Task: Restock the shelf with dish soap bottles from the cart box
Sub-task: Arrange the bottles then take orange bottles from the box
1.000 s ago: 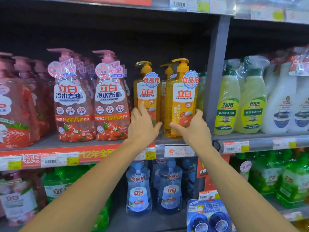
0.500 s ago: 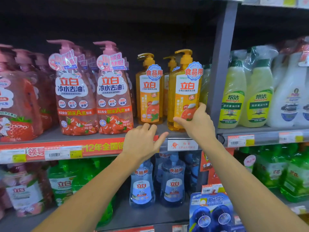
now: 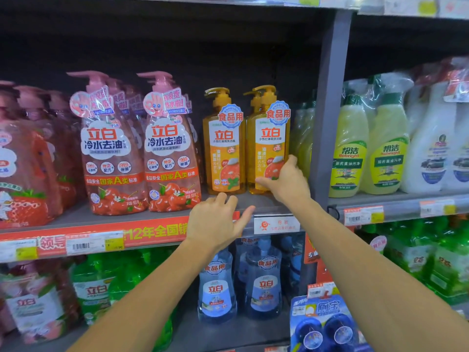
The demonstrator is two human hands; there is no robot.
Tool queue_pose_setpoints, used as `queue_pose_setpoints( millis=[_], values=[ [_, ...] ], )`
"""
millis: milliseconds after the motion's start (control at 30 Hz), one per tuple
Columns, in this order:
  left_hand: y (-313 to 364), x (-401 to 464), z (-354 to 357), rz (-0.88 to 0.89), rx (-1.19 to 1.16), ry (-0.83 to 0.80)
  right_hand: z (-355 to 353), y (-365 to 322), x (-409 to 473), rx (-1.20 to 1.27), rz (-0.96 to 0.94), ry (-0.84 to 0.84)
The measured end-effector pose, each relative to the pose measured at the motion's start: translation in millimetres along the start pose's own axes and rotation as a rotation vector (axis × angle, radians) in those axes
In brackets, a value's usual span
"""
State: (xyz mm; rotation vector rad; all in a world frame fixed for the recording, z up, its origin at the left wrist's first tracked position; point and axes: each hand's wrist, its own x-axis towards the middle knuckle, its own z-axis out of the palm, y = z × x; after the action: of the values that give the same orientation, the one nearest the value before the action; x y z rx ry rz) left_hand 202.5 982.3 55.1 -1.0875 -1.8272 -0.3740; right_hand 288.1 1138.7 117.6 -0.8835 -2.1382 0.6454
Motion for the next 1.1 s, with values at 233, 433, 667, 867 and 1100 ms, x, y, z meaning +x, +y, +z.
queue_pose_setpoints(
  millis=[233, 433, 667, 867, 1100],
  values=[
    [-0.8, 1.6, -1.1, 0.002, 0.007, 0.002, 10.5, -4.5, 13.3, -0.001, 0.033, -0.044],
    [0.0, 2.6, -0.7, 0.014, 0.003, -0.020, 14.0, -5.1, 11.8, -0.142, 0.015, -0.056],
    [-0.9, 5.3, -0.3, 0.053, 0.037, -0.045, 12.9, 0.3, -5.2, -0.299, -0.072, 0.038],
    [2.9, 4.5, -8.9, 0.039, 0.087, -0.212, 14.8, 14.4, -34.5, -0.359, -0.264, 0.044],
    [-4.8, -9.7, -38.4, 0.117, 0.108, -0.524, 29.2, 32.1, -91.9, -0.541, -0.351, 0.064]
  ],
)
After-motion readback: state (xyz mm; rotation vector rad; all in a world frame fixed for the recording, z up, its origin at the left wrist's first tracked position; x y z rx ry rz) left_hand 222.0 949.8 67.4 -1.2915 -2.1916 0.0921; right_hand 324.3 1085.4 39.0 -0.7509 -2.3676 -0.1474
